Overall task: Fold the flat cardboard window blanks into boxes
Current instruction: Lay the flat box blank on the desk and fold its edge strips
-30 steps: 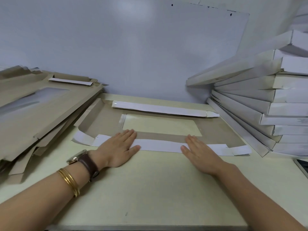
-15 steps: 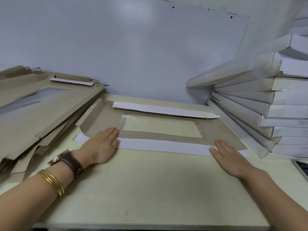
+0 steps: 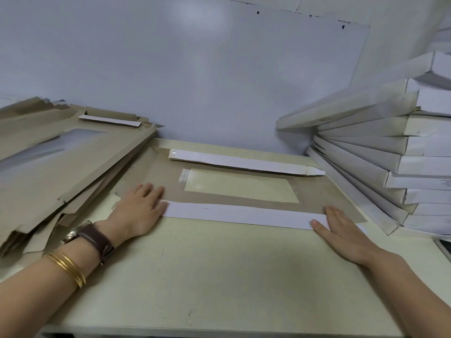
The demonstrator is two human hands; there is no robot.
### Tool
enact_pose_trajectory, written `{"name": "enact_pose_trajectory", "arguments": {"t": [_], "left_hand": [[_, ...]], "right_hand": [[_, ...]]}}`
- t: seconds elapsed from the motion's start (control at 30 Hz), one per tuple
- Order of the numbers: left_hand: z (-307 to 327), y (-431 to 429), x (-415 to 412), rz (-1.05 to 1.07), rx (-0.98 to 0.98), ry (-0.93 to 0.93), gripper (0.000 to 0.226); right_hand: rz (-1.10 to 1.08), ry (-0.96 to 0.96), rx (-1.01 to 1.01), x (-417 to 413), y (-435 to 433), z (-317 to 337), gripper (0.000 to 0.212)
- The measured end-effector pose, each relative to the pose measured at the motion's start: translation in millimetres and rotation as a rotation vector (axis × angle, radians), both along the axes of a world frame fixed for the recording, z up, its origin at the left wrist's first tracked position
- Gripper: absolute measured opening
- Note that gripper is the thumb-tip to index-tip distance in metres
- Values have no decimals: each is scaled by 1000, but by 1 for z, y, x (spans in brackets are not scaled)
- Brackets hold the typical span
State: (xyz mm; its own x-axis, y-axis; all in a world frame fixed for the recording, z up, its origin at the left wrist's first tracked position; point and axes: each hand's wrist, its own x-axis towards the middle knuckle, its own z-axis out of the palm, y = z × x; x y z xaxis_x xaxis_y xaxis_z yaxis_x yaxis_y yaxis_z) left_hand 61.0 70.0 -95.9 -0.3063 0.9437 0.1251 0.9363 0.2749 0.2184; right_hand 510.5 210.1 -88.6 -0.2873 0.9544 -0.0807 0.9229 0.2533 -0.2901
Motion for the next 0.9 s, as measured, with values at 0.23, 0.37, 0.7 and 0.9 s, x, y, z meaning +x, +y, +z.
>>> {"name": "enact_pose_trajectory", "arguments": {"t": [0.23,0.37,0.7,0.9], "left_hand": [[21,-5,28,-402,356,108,42],[19,-3,44,-454,312,14,27],[22,2,52,-475,220,39,27],[31,9,52,-352,166,32,23]], "right_hand": [[235,87,234,-10,-14,5,49],[311,93,336,-27,-21,8,41],[353,86,359,-42,-23,15,24],[300,55,330,-50,-19,26,23]]}}
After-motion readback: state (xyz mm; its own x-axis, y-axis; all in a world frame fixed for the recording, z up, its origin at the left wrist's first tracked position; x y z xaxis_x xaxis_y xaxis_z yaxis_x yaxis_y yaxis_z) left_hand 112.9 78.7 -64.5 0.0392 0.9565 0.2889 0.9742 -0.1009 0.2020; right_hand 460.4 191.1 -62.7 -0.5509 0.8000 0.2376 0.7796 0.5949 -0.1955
